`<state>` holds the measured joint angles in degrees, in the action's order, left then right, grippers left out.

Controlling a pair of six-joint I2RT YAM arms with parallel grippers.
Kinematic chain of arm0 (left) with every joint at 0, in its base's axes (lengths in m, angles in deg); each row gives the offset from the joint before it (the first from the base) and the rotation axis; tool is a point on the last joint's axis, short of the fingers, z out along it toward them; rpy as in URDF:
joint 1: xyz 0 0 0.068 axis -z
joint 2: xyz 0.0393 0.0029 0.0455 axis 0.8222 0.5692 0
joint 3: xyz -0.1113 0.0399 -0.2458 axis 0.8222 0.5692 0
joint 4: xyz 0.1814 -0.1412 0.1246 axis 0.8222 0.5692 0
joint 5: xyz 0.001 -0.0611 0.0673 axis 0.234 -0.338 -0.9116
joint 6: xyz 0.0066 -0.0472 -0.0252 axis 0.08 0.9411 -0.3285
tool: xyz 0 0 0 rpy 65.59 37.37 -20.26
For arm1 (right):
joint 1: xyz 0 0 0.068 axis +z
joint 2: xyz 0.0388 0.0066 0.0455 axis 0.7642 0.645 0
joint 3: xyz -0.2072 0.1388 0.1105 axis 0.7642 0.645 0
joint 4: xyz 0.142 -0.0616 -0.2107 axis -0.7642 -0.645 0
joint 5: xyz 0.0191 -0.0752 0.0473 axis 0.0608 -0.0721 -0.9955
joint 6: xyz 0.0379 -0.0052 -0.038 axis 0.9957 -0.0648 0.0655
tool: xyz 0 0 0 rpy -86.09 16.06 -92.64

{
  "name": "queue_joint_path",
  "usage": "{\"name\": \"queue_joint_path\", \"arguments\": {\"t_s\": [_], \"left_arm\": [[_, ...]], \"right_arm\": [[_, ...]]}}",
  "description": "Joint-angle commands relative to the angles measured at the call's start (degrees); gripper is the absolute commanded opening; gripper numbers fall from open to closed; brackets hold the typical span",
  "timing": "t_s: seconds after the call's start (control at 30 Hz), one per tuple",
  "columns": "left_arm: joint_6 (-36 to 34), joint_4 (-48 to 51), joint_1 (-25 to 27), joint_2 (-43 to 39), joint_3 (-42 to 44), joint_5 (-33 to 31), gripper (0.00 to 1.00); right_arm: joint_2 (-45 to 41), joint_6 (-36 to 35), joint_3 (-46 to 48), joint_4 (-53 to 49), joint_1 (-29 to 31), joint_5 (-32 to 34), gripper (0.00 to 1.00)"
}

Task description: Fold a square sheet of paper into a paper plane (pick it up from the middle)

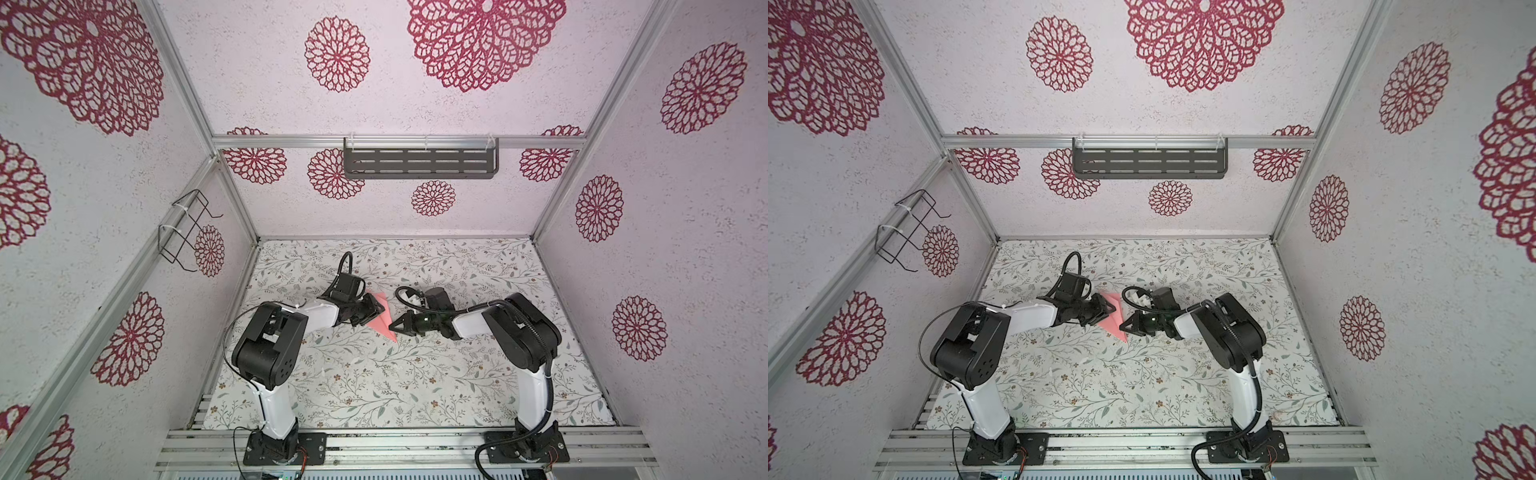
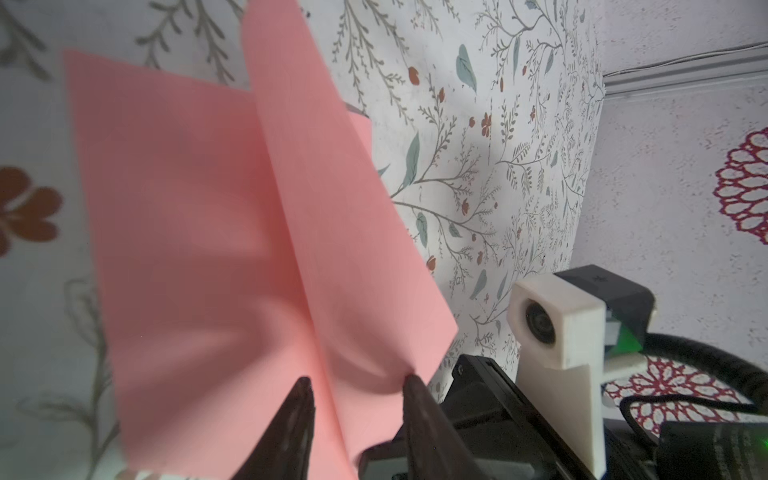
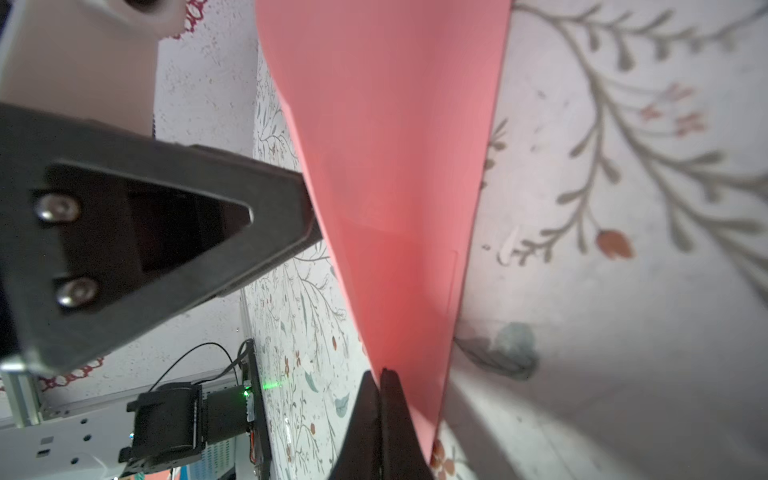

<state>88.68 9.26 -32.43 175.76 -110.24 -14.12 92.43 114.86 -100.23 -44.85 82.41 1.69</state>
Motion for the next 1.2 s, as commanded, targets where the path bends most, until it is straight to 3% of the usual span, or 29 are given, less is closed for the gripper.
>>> {"name": "queue_joint_path", "arguments": {"t_s": [0.0, 0.23, 0.4, 0.67, 1.17], "left_arm": [[-1.4, 1.1, 0.4, 2.1, -1.6, -2.2, 0.39], [-5.4, 13.6, 1.7, 7.2, -7.9, -6.7, 0.38], [-5.3, 16.9, 2.1, 9.4, -9.7, -7.6, 0.38], [-6.0, 30.0, 3.1, 13.8, -16.4, -13.4, 0.38], [-5.5, 47.2, 4.5, 23.4, -25.6, -21.1, 0.40]], "right_arm": [[0.9, 4.0, 0.7, 5.5, -0.6, -2.4, 0.00], [1.8, 4.2, 0.6, 5.0, -0.9, -2.7, 0.00], [2.0, 4.3, 0.5, 4.5, -1.1, -2.9, 0.00], [1.6, 4.1, 0.4, 3.4, -1.7, -2.8, 0.03], [-3.5, 2.0, 2.4, 1.1, -3.7, -1.6, 0.22]]}}
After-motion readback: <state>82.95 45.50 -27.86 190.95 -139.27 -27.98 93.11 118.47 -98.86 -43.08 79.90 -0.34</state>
